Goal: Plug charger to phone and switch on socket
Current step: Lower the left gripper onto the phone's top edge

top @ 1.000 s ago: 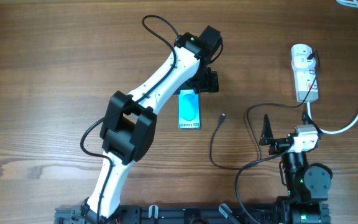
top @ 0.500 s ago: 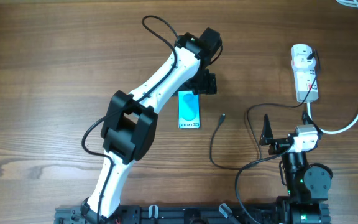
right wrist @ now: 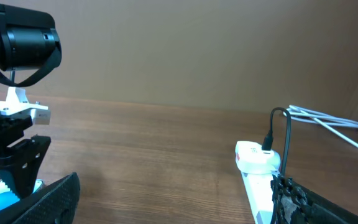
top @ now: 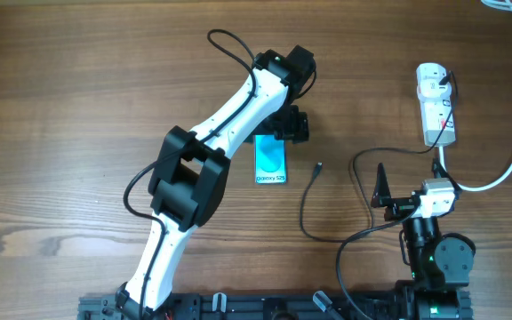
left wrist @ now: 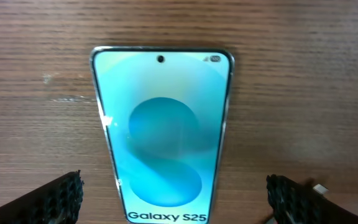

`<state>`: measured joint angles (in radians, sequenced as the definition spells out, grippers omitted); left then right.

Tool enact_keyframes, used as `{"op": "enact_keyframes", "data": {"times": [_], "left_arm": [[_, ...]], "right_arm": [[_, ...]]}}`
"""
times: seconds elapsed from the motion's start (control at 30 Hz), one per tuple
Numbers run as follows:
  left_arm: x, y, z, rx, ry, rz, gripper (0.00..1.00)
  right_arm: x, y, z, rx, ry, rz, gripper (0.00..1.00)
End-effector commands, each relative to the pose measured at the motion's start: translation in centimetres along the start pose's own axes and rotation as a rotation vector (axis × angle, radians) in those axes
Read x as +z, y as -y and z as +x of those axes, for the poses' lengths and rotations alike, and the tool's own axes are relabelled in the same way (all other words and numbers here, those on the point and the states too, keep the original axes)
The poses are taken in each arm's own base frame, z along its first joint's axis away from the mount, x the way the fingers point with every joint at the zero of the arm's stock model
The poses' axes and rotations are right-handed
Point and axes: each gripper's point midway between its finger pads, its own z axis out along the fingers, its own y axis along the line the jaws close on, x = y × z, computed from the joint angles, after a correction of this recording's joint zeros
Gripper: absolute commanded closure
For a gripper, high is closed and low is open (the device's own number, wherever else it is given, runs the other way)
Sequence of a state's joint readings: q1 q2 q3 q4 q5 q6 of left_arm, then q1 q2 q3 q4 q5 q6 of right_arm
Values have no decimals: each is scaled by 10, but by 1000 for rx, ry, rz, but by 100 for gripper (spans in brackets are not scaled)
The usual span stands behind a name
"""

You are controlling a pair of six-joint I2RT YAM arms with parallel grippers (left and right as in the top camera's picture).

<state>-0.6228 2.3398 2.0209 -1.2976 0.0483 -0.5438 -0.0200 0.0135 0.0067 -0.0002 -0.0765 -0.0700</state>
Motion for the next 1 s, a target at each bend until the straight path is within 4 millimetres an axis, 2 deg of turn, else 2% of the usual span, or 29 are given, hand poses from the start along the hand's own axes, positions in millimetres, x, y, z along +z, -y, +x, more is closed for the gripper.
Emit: {"op": "enact_keyframes", "data": {"times": [0.0,0.1,0.3,0.53,0.77,0.97], "left_arm": [[4,5,1,13,-15,19,0],[4,0,-2,13,3,-9,0],[8,4,-7,14,23,5,0],[25,-8,5,11,-23,-36,0],[28,-10,5,8,-25,-41,0],[49,-14,9,9,-29,-43,0]], "right_arm": [[0,1,-2,-9,8,10,0],[0,1,-2,-9,8,10,0],[0,1,-2,-9,8,10,0],[0,1,-2,-9,8,10,1],[0,1,-2,-9,8,10,0],[0,1,-2,-9,8,10,0]]}}
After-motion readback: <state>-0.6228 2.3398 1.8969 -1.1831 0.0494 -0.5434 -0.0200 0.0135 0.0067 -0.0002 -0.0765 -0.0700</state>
